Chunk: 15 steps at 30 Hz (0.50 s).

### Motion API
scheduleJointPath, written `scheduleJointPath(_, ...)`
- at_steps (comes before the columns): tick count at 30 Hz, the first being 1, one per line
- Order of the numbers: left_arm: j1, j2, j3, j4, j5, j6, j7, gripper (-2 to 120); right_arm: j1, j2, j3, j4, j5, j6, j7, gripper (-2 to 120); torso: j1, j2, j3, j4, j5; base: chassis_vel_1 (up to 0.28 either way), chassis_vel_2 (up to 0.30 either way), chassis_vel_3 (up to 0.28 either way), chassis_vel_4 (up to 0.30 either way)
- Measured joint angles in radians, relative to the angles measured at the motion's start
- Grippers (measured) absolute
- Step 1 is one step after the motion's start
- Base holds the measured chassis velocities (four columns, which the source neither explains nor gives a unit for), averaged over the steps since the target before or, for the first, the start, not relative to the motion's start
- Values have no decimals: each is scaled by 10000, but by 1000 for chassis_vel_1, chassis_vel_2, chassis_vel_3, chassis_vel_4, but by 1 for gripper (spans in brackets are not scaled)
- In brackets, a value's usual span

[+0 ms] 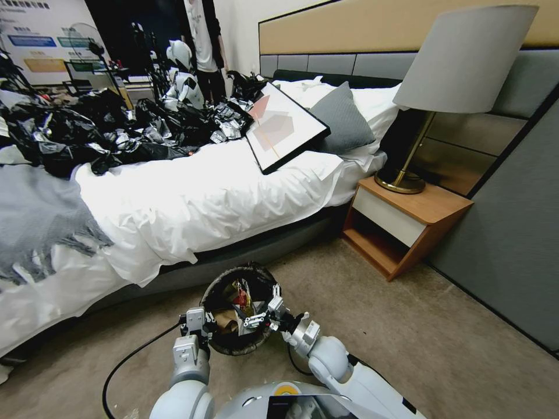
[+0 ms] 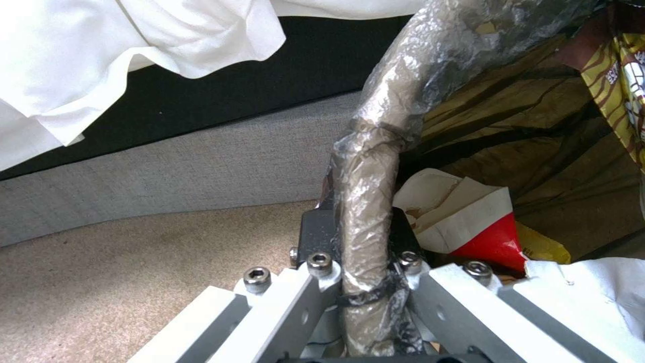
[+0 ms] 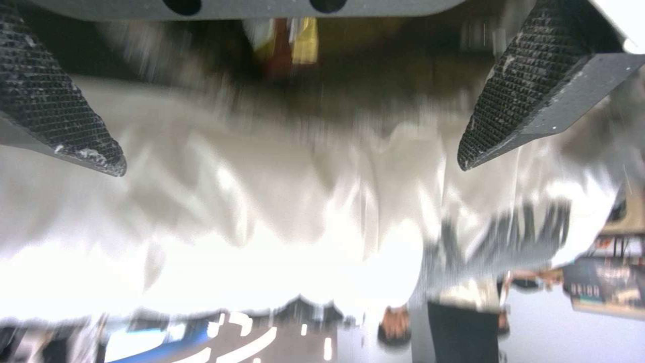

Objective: Pick up the trash bin, then pick up the garbage from the floor and place it into the trash bin.

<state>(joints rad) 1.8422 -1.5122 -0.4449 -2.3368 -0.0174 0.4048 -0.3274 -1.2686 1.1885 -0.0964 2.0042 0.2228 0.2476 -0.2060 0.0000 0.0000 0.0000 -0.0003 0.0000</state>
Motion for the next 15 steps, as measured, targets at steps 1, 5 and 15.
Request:
scheduleJointPath(1, -3, -2, -7, 6, -6, 0, 0, 0, -53, 42, 120, 257, -24, 13, 9, 114, 0, 0, 0, 0, 0, 0, 0, 0, 0)
scheduleJointPath(5, -6, -6, -44, 22, -24, 0, 0, 0, -209, 163, 495, 1047, -96, 55, 92, 110, 0, 0, 0, 0, 0, 0, 0, 0, 0)
scheduleJointPath(15, -19, -31, -147, 60, -77, -17, -12, 0, -1469, 603, 1934, 2836, -1277, -37, 1378, 100, 0, 0, 0, -1, 0, 0, 0, 0, 0)
